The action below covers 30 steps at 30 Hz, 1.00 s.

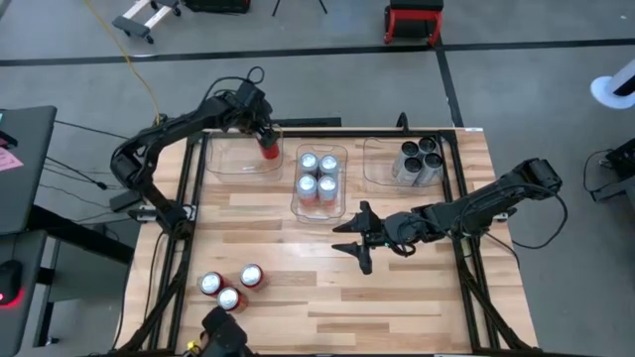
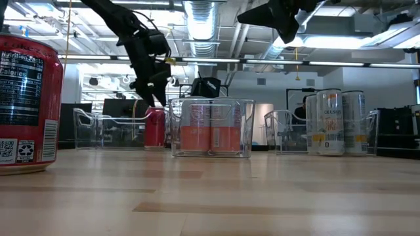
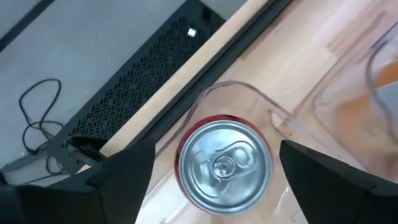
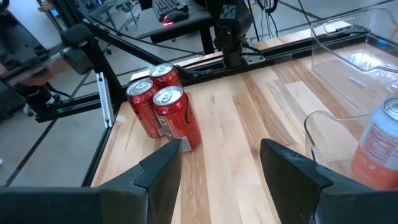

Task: Sort soda cans
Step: Put the top red soda can in the left transparent bin, then put the right red soda can in the left transparent bin

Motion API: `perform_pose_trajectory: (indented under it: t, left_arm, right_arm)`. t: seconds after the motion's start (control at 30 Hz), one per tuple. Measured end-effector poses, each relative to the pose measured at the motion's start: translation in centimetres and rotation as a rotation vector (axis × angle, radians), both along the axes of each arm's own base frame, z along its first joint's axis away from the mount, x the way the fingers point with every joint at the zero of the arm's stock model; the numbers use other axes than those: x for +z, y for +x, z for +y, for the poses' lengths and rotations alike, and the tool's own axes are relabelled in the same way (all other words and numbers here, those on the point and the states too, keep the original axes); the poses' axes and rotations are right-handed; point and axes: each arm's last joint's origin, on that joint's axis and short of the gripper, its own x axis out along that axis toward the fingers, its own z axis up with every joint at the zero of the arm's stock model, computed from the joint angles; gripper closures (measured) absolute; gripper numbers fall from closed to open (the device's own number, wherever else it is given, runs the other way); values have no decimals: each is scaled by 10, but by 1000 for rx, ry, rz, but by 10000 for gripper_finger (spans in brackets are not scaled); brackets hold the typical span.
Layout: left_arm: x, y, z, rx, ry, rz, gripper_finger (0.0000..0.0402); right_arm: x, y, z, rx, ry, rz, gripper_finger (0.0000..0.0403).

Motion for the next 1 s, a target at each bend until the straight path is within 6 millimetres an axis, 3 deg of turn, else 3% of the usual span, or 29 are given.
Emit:
perform_pose_trajectory:
  t: [0.4,0.77,1.0]
  left_arm:
    - [47,-22,-28,92,44,-141,43]
    - [91,-42,-110,-45,138,-271,42]
    - [77,-66,-156,-93,148,-343,42]
  right_arm:
    - [0,0,0,-3,16,1,168]
    - [3,-1,7,21,28,-32,168]
    - [3,-2,10,34,18,-31,168]
